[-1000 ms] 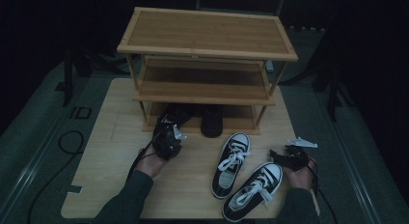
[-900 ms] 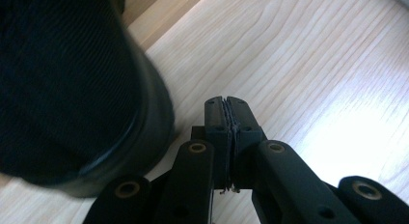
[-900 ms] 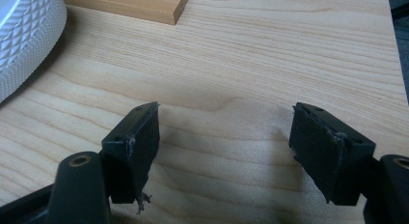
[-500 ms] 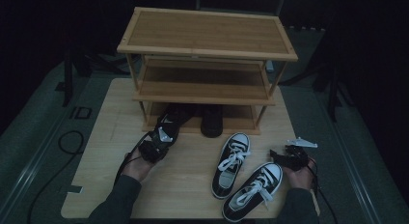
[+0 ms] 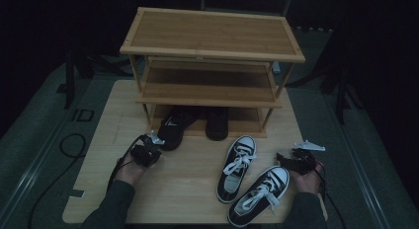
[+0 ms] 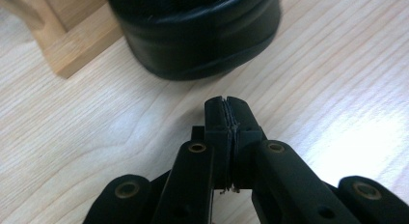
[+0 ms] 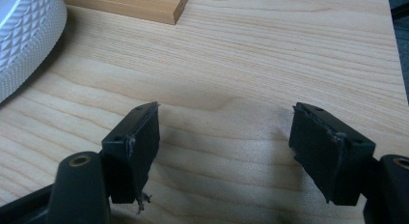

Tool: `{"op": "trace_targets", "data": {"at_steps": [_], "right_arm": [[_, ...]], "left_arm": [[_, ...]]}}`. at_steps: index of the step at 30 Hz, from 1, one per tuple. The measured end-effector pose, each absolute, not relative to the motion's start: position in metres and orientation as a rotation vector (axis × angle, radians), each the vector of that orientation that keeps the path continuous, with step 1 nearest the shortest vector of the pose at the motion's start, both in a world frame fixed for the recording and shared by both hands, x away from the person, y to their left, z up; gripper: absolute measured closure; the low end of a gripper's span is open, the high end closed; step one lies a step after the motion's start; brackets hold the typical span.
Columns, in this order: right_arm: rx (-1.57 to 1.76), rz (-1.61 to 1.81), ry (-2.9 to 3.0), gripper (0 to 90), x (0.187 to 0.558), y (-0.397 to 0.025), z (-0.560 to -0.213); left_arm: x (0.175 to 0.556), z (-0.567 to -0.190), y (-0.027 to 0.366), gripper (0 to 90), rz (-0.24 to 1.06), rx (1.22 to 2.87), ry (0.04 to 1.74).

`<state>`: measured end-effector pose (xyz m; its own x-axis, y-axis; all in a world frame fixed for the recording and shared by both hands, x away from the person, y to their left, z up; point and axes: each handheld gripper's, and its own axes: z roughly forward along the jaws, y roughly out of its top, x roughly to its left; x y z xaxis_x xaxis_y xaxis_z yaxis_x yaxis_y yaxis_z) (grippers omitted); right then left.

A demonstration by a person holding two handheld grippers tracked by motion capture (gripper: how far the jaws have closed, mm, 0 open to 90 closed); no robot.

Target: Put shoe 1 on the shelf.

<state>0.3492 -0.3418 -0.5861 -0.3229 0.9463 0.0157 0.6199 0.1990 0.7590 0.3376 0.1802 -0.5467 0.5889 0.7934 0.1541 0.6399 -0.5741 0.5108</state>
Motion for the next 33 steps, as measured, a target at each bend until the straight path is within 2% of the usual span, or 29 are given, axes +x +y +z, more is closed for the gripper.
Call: {"op": "trace_targets", "data": {"at_steps": [33], "right_arm": [[1.456,0.942,2.02,26.0,0.349,-0.342,-0.586]], "left_arm": [[0.37,-0.55,0.179,89.7,0.489,2.346,1.249]]}}
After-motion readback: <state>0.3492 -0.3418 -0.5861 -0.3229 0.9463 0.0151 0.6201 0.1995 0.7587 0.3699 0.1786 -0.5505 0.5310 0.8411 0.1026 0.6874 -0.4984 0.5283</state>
